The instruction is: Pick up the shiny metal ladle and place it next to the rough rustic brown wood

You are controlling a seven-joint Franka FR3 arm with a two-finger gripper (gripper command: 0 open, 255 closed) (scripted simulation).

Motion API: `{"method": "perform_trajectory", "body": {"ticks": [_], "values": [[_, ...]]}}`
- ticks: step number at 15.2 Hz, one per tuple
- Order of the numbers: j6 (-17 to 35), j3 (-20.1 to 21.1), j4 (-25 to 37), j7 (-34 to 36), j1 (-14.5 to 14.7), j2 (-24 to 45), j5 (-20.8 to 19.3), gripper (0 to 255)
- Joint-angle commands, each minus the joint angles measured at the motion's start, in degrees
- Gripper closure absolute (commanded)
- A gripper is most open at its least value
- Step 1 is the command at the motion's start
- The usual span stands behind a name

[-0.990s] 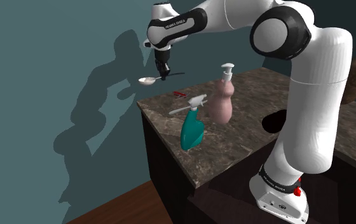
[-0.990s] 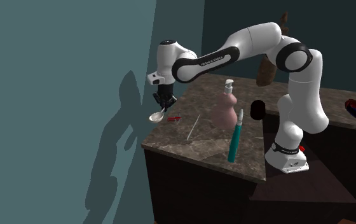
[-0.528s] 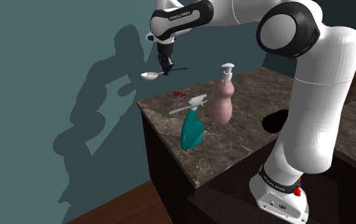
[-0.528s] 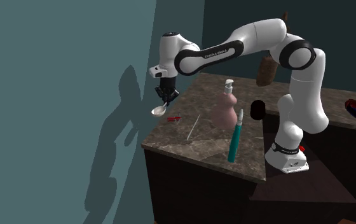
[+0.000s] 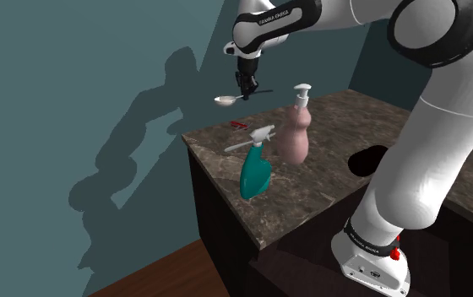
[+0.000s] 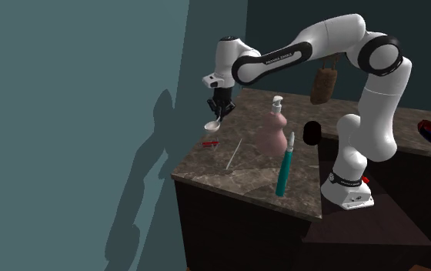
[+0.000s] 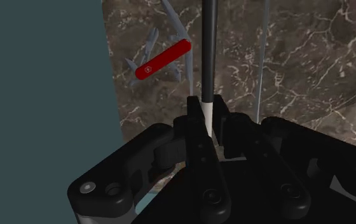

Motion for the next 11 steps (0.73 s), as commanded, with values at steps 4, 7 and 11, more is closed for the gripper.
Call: {"method": "perform_trajectory", "body": {"ticks": [4,7,11], "values": [[1.5,-2.3,-8.2,-3.8,-2.3,-7.3,-2.1,255],[2.0,-3.9,-12.1,-6.3,-3.9,-11.2,-3.4,255],[2.2,-6.4,-16.4,-10.0,-6.3,-15.8,-5.2,255]]}}
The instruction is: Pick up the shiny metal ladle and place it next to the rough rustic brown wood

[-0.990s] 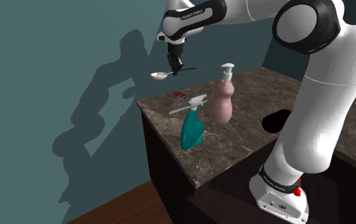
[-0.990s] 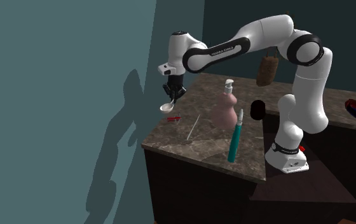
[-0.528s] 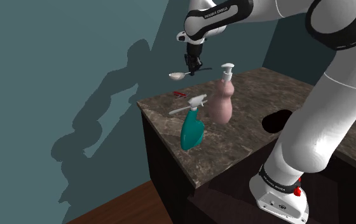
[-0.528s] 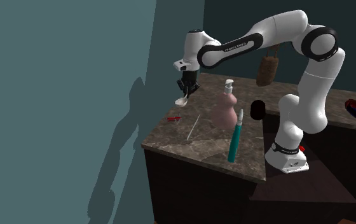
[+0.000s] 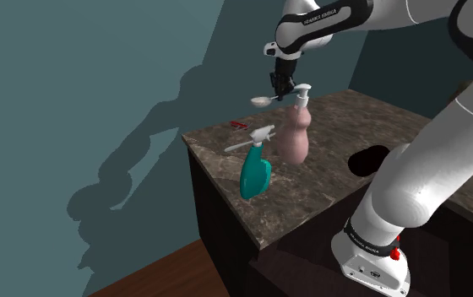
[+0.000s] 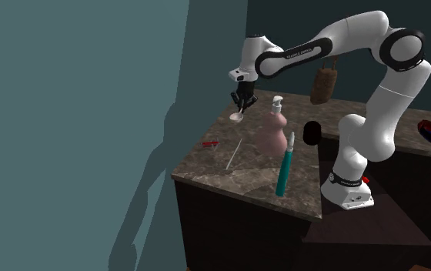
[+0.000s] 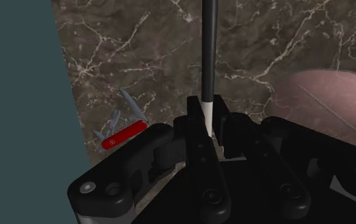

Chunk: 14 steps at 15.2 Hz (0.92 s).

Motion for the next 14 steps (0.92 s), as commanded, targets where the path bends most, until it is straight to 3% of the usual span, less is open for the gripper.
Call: {"method": "perform_trajectory", "body": {"ticks": [1,12,14], "values": [[0.1,-1.4,-2.4,-2.2,-1.4,-2.8,-1.2,255],[-0.9,-9.9,-8.1,-14.5,-8.4,-11.4,-6.4,255],[-0.1,-10.3,-8.7,-14.9,-8.6,-11.4,-6.5,255]]}}
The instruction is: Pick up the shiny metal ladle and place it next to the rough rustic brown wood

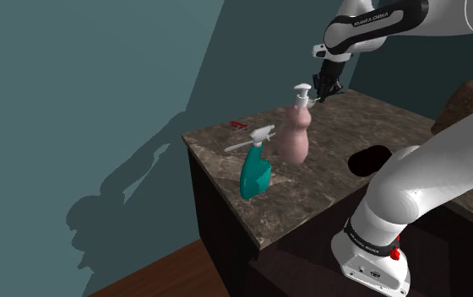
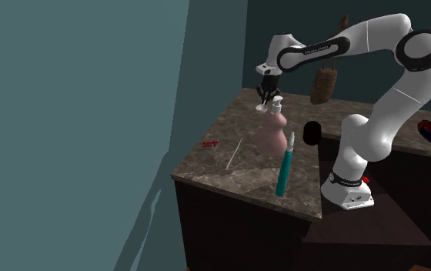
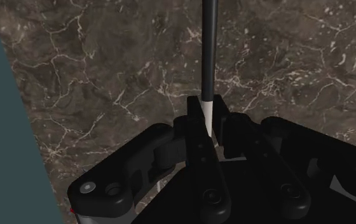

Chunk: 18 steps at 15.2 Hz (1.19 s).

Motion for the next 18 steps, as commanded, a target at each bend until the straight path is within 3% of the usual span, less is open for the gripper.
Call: {"method": "perform_trajectory", "body": {"ticks": [1,18], "values": [[1.2,-0.5,-1.1,-0.4,-0.2,0.0,-0.3,255],[15.6,-4.1,-9.8,-1.5,0.3,6.0,0.3,255]]}}
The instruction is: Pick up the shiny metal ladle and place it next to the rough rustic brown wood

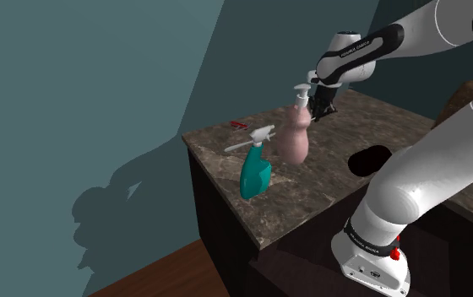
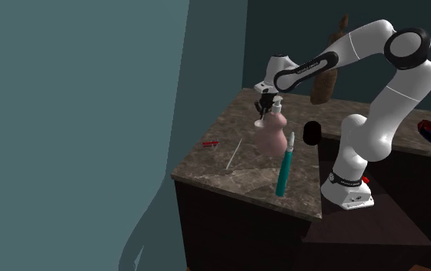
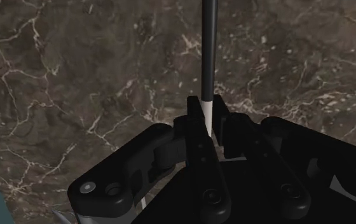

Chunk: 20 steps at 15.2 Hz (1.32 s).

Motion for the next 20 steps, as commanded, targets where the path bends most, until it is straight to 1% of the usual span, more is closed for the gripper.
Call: {"method": "perform_trajectory", "body": {"ticks": [1,8,16,17,20], "values": [[1.9,-0.6,-0.9,-0.4,0.1,1.0,0.3,255],[8.9,-2.6,-3.6,-2.1,1.2,5.7,2.2,255],[8.9,-2.6,-3.6,-2.1,1.2,5.7,2.2,255],[8.9,-2.6,-3.6,-2.1,1.2,5.7,2.2,0],[8.9,-2.6,-3.6,-2.1,1.2,5.7,2.2,0]]}}
